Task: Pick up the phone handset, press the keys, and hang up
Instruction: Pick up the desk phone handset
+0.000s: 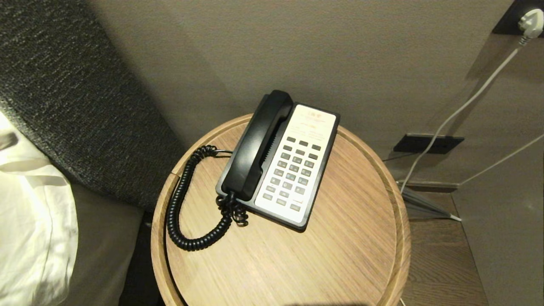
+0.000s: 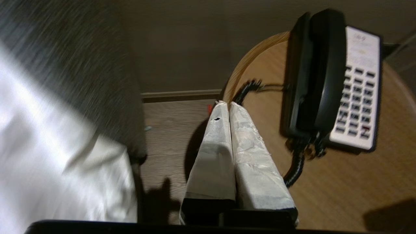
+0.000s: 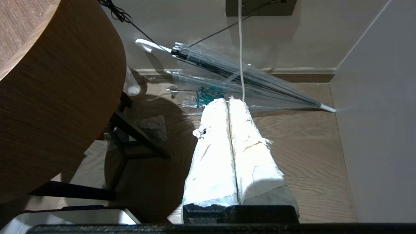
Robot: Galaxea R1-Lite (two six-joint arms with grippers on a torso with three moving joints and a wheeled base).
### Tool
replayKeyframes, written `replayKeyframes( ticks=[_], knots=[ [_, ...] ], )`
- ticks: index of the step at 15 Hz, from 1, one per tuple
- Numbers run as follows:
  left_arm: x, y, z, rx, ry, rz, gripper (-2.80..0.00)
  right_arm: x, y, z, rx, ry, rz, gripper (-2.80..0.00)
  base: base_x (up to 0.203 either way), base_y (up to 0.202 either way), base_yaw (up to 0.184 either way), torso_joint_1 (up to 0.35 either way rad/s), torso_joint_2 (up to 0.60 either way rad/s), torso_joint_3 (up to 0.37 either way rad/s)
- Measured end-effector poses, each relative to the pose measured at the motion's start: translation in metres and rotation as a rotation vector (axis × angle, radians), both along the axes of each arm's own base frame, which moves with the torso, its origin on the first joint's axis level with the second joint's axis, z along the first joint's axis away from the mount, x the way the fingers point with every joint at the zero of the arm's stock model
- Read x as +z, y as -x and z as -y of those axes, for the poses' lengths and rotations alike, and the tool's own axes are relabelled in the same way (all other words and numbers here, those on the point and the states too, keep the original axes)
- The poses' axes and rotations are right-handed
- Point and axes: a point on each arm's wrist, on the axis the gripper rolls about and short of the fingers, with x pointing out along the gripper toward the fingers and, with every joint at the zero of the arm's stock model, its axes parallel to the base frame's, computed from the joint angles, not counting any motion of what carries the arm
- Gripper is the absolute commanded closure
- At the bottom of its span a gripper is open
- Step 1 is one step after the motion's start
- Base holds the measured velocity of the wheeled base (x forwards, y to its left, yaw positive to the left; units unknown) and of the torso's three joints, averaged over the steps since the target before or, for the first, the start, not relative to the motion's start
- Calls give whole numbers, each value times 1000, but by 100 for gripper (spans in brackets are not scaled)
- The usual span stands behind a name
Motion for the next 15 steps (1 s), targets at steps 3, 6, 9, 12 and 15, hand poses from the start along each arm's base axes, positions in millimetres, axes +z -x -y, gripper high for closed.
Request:
replayKeyframes(
  ticks=[3,6,9,12,15],
  knots=[
    [34,-71,38,-189,-37,-153,0,0,0,0,0,0,0,0,0,0,0,0,0,0],
    [24,-105,96,-323,-137,-310,0,0,0,0,0,0,0,0,0,0,0,0,0,0],
    [11,-112,131,-343,-223,-366,-280,0,0,0,0,0,0,0,0,0,0,0,0,0],
    [10,-114,152,-338,-272,-357,-280,0,0,0,0,0,0,0,0,0,0,0,0,0],
    [9,-118,171,-308,-330,-326,-280,0,0,0,0,-1,0,0,0,0,0,0,0,0]
  ],
)
